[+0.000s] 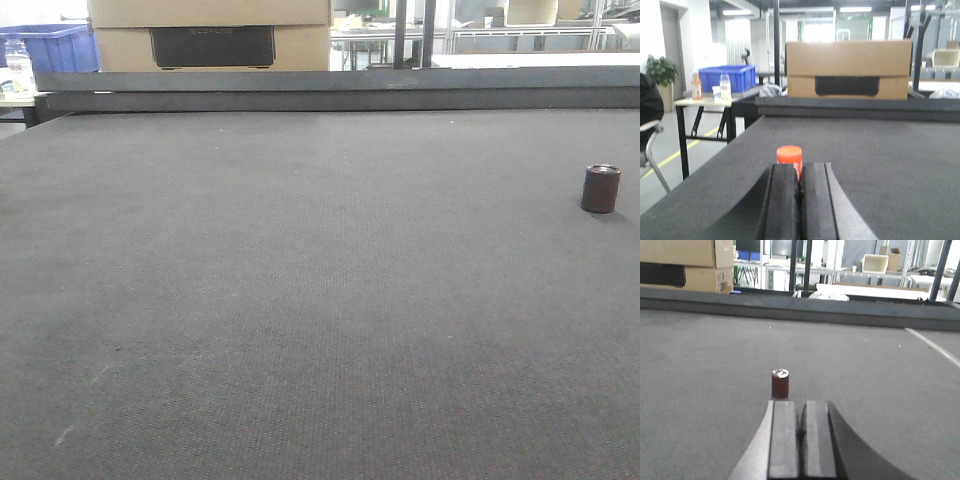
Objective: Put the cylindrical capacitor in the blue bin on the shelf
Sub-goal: 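Move the right gripper down over the dark-brown capacitor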
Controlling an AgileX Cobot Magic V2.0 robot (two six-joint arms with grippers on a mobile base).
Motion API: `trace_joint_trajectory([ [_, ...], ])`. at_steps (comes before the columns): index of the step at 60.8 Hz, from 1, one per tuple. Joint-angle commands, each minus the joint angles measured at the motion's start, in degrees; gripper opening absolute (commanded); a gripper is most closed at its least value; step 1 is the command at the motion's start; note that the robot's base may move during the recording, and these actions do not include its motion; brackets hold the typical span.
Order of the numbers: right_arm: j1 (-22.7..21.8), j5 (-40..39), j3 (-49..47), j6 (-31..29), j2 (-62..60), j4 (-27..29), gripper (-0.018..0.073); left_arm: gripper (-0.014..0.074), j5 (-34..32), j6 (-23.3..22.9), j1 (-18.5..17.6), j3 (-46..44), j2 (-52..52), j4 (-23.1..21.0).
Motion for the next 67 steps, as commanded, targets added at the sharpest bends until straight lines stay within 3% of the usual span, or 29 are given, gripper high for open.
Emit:
trace_joint_trajectory([
  [1,-0.2,-4.8,0.0,0.0,-0.2,0.3,-0.0162,-0.0111,-3.2,0.0,0.0,-0.2,-0.2,-0.3],
  [8,-0.2,-8.3,0.0,0.0,-0.2,0.9,-0.0162,-0.0111,-4.6,-0.1,0.0,-0.2,-0.2,-0.9],
  [13,-0.2,-5.8,-1.9,0.0,-0.2,1.3,-0.0162,-0.0111,-2.7,-0.1,0.0,-3.5,-0.2,-1.0],
  [25,-0.2,3.3,-17.8,0.0,-0.2,0.9,-0.0162,-0.0094,11.6,-0.1,-0.1,-20.0,4.3,-1.0],
  [31,-0.2,7.0,-26.4,0.0,1.5,-1.4,-0.0147,0.0025,17.3,-0.1,-0.1,-28.3,8.8,-1.1],
  [36,-0.2,8.6,-31.3,0.0,5.5,-1.4,-0.0040,0.0181,18.6,-0.1,-0.1,-33.1,12.7,-1.2],
  [42,-0.2,9.1,-36.0,0.0,11.8,-1.4,0.0222,0.0375,18.6,-0.1,-0.1,-36.8,16.8,-1.6],
  [47,-0.2,9.1,-38.7,0.0,17.6,-1.4,0.0451,0.0477,18.6,-0.1,-0.1,-38.2,20.4,-1.6],
  [51,-0.2,9.2,-39.6,0.0,22.4,-1.4,0.0571,0.0525,18.5,-0.1,-0.8,-38.2,22.4,-1.6],
  [67,-0.2,5.6,-37.7,0.0,43.6,-1.1,0.0568,0.0571,18.6,-0.1,-5.5,-37.6,24.8,-1.6],
])
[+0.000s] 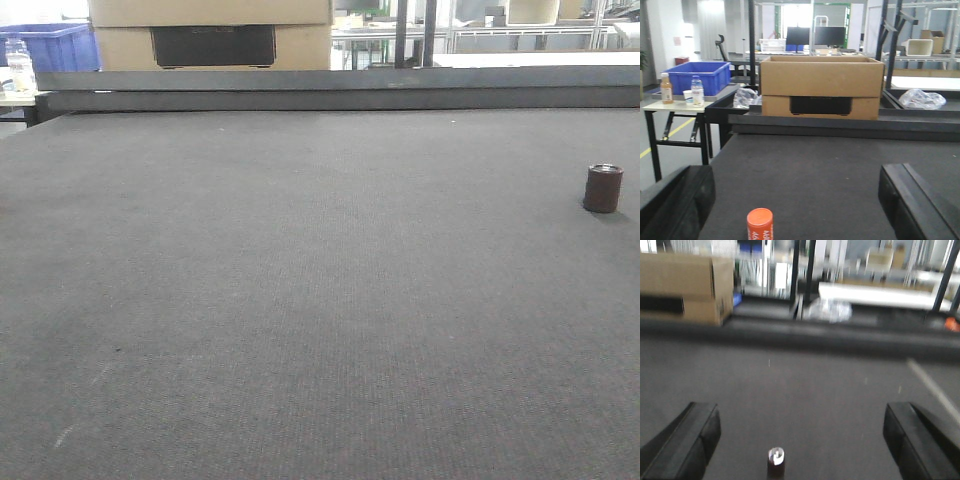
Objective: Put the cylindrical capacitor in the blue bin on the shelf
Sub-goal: 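Move the right gripper down over the dark-brown capacitor, then close the right gripper on the capacitor and lift it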
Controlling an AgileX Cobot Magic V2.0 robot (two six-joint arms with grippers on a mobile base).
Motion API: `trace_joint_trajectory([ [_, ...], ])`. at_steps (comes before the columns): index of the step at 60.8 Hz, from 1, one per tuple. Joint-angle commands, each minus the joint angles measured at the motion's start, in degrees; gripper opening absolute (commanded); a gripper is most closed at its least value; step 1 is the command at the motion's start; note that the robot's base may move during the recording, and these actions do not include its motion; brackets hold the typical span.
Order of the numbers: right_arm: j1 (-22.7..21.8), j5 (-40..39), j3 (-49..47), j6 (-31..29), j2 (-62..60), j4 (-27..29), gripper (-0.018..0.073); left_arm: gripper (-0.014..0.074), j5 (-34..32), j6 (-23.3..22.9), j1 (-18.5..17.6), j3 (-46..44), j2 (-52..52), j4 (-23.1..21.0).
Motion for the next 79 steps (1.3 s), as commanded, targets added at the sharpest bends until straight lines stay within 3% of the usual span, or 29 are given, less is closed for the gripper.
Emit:
trace_joint_trajectory([
  [1,-0.2,-3.3,1.3,0.0,6.6,-0.3,0.0568,0.0571,-0.7,-0.1,-1.1,0.1,0.3,-0.5],
  [11,-0.2,-15.9,6.3,0.0,18.2,-0.2,0.0568,0.0571,0.7,-0.1,-1.6,0.1,0.3,-0.5],
  [22,0.1,-36.1,13.0,0.0,29.4,-0.8,0.0568,0.0571,1.4,-0.1,-1.6,0.1,0.3,-0.5],
  [40,2.0,-68.6,12.5,0.0,53.0,-3.3,0.0568,0.0571,2.2,-0.1,-1.6,0.1,0.3,-0.5],
  [53,2.0,-70.9,7.5,0.0,64.6,-3.6,0.0568,0.0571,2.2,-0.1,-1.6,0.1,0.3,-0.5],
  [79,2.0,-69.6,-2.4,0.0,74.7,-0.7,0.0568,0.0571,2.2,-0.1,-1.6,0.1,0.3,-0.5],
])
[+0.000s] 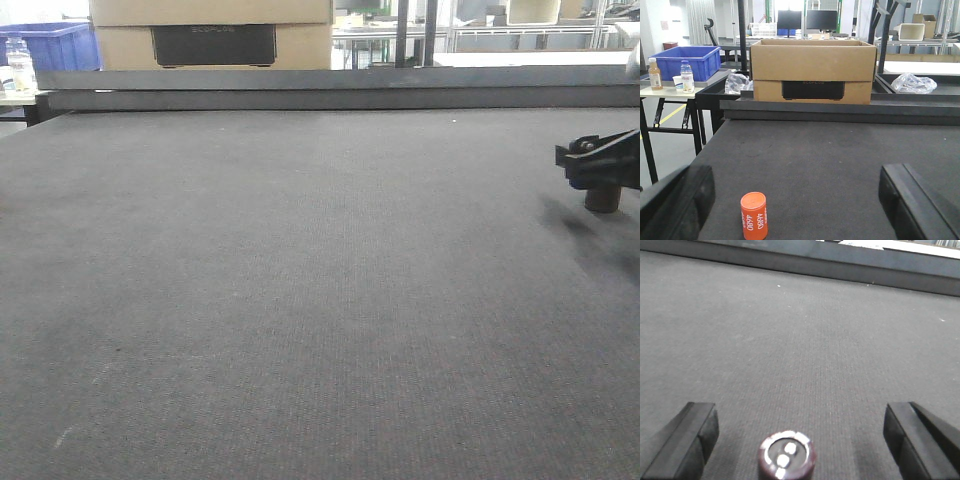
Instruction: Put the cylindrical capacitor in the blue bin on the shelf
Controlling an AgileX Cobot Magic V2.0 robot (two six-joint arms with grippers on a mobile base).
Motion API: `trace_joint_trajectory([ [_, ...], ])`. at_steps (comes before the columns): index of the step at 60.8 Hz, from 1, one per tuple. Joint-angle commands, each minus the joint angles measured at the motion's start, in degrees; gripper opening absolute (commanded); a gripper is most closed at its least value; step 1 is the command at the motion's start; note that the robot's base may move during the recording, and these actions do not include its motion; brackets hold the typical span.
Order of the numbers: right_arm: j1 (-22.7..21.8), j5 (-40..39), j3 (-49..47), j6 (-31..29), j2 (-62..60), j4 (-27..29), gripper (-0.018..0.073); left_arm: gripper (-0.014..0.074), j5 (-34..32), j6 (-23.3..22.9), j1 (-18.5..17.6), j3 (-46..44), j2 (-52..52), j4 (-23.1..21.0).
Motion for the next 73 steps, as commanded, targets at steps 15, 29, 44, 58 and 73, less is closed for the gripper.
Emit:
trace_joint_trajectory([
  [15,-0.2,-0.8,-3.0,0.0,5.7,1.6,0.0568,0.0571,-0.8,-0.1,-0.4,0.1,0.2,-0.5],
  [29,-0.2,-1.1,-4.5,0.0,7.9,1.6,0.0342,0.0571,-0.8,-0.1,-0.4,0.1,0.2,-0.5],
  [44,-0.2,-1.3,-4.4,0.0,7.3,1.6,-0.0141,0.0571,-0.8,-0.1,-0.4,0.1,0.2,-0.4],
  [58,-0.2,2.4,-4.2,0.0,-2.0,1.6,-0.0162,0.0571,-1.4,-0.1,-0.4,1.7,3.1,2.0],
  [73,0.5,15.7,-3.1,0.0,-22.9,1.6,-0.0162,0.0571,-15.3,-0.1,-0.4,10.5,14.7,3.4],
])
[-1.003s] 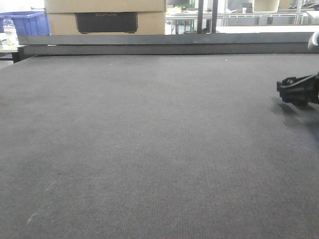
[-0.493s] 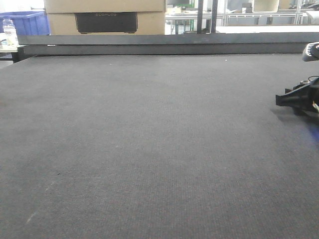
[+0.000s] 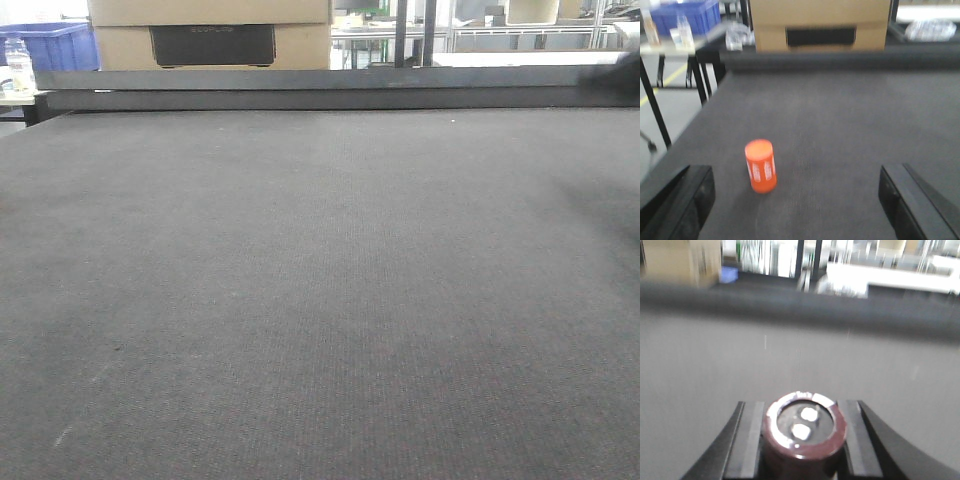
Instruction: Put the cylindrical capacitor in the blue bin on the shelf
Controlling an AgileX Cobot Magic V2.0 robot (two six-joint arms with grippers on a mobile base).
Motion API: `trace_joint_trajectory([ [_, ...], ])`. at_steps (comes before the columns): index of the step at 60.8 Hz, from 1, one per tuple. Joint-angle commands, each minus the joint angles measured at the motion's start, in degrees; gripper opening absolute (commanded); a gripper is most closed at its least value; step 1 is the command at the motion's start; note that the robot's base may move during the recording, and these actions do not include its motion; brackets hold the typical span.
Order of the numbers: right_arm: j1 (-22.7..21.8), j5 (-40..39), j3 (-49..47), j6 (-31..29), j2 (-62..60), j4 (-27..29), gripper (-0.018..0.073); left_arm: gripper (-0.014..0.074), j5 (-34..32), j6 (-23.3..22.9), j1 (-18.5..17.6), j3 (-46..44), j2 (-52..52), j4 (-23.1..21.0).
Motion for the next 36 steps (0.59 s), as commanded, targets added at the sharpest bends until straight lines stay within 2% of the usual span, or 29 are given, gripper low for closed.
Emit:
trace_joint_trajectory([
  [1,0.5,4.6,0.4,0.0,-7.7,-0.1,-0.0162,0.0571,-9.1,-0.1,-0.4,3.4,4.4,0.3],
  [6,1.1,9.4,0.4,0.0,-14.0,-0.1,-0.0162,0.0571,-19.2,-0.1,0.0,6.2,10.2,-1.4],
  [14,1.6,14.4,0.5,0.0,-21.5,-0.1,-0.0162,0.0571,-31.7,-0.1,2.0,7.7,23.1,-10.2],
  [23,1.7,15.2,0.5,0.0,-26.3,-0.1,-0.0162,0.0571,-45.8,-0.1,2.5,6.6,37.8,-11.0],
  [26,1.7,15.2,0.5,0.0,-27.2,-0.1,-0.0162,0.0571,-47.5,-0.1,2.5,5.1,42.0,-10.5],
  [36,1.7,15.8,0.5,0.0,-27.8,-0.1,-0.0162,0.0571,-47.4,-0.1,2.5,-2.4,53.4,-9.6],
])
